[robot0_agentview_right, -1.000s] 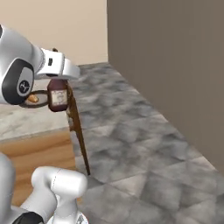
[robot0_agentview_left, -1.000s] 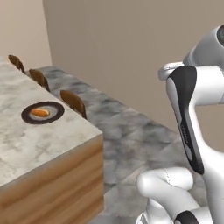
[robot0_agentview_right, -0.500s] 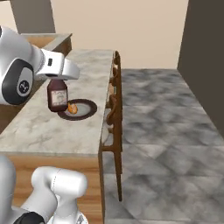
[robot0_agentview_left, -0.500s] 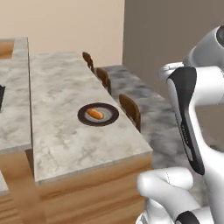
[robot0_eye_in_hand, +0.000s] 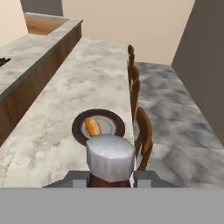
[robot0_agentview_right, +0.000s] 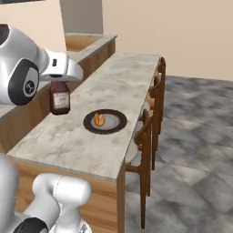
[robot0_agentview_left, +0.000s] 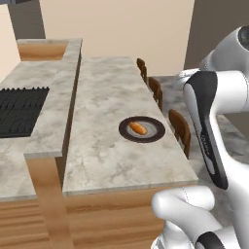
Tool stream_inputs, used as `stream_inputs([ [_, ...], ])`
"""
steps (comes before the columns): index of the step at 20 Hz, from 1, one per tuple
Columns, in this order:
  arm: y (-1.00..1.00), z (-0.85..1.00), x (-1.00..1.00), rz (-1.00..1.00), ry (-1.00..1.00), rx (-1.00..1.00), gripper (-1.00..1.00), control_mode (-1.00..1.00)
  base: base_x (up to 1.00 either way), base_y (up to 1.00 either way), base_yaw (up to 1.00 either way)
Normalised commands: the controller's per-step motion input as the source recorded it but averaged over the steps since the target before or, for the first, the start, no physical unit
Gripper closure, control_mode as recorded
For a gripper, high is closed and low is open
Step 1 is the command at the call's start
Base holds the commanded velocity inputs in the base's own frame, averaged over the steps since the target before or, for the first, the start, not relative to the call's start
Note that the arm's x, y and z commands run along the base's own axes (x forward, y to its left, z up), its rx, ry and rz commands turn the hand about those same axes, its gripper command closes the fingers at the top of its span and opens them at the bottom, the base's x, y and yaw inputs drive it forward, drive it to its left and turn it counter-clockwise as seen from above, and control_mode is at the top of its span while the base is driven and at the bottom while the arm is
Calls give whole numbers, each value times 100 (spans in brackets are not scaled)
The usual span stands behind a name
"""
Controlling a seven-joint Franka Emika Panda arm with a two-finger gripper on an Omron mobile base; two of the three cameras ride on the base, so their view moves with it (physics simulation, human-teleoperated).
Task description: Move the hot dog bun to the plate on the dining table and place the condiment next to that plate. Then navigate to the fridge and take the sausage and place it on the plate as well.
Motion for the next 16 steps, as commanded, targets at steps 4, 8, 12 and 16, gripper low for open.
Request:
stream_inputs([
  [4, 19, -43, 93, 32, 9, 0, 100, -100, 0, 0, 0],
  [8, 63, -91, 57, 28, -2, 0, 100, -100, 0, 0, 0],
  [12, 92, -92, 23, 25, -3, 0, 100, -100, 0, 0, 0],
  [16, 59, -64, 35, 19, 0, 0, 100, -100, 0, 0, 0],
])
